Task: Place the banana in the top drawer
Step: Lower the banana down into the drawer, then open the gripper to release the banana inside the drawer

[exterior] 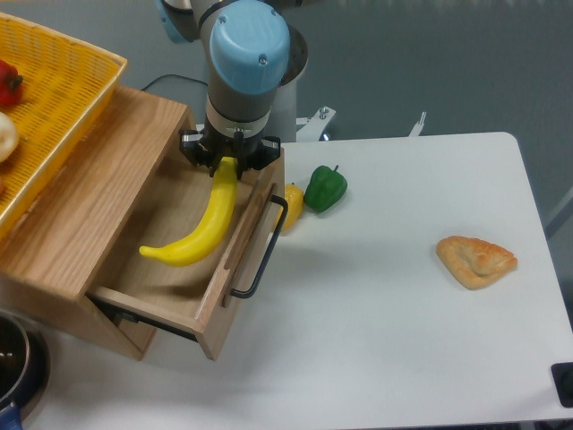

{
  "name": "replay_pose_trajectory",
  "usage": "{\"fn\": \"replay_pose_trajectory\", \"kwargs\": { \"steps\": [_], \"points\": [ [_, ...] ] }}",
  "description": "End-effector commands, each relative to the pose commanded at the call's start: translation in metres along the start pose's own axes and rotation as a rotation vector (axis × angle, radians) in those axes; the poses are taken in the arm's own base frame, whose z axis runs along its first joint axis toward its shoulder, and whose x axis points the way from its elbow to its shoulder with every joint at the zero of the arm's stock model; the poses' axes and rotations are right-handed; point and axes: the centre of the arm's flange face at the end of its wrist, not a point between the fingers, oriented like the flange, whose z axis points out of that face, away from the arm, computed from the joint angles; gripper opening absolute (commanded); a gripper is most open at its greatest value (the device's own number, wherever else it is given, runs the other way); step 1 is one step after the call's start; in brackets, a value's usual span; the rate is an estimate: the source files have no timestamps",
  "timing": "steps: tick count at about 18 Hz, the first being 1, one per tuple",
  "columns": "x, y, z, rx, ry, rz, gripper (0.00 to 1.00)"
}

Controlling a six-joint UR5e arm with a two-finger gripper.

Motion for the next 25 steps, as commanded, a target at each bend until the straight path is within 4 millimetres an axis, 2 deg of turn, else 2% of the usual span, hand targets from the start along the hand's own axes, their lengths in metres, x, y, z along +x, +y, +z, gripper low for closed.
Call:
{"fn": "replay_pose_trajectory", "kwargs": {
  "steps": [9,13,17,23,25],
  "points": [
    [0.009,-0.007,0.008,-0.005,-0.007,-0.001,0.34],
    [0.008,-0.009,0.012,-0.013,-0.009,0.0,0.35],
    [0.013,-0.009,0.016,-0.022,-0.016,0.006,0.41],
    [0.013,-0.013,0.022,-0.031,-0.015,0.005,0.43],
    [0.014,-0.013,0.023,-0.032,-0.016,0.006,0.47]
  ]
}}
